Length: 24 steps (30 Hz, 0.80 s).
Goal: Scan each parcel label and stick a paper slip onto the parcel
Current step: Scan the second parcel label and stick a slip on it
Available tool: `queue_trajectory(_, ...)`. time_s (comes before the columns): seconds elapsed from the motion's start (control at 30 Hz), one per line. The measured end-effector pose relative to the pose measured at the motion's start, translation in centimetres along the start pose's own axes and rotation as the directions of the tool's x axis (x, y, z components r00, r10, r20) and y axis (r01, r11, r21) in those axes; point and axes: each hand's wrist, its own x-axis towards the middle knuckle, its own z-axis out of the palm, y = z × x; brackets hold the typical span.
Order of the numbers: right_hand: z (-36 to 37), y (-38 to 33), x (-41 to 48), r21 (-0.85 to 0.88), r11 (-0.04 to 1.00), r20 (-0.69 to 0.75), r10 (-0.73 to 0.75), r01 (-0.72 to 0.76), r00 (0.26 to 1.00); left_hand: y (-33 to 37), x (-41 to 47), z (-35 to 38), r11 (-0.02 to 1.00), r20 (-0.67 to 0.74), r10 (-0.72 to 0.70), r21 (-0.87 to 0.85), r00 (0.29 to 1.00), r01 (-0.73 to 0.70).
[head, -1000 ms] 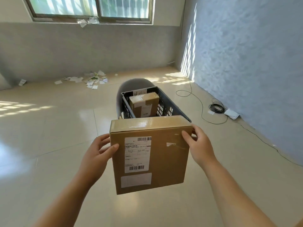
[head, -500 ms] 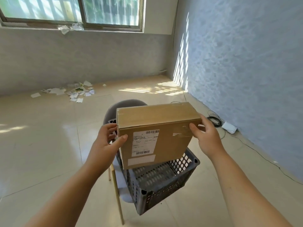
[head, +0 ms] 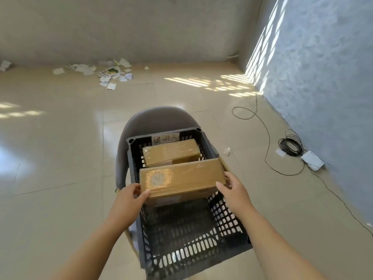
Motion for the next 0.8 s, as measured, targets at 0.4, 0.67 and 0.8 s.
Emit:
queue_trajectory(0.4,4.0,1.1,14.0,-0.399,0.908,0.122,0.19,-0.127,0.974,-0.8,10.2,5.2,0.923,-0.091,-0.3,0.225,0.95,0.313)
queue_trajectory(0.67,5.9,2.0,18.2,-0.451,0.876,0.154,0.265,-0.171,0.952,-1.8,13.3,6.1,0.933,-0.014,-0.304,0.2,0.953,0.3)
queue_trajectory(0.8,6.0,2.0,18.2,-0.535,0.832,0.207,0.298,-0.147,0.932,-1.9,12.8,6.4,0.943,0.017,-0.272,0.204,0.962,0.263)
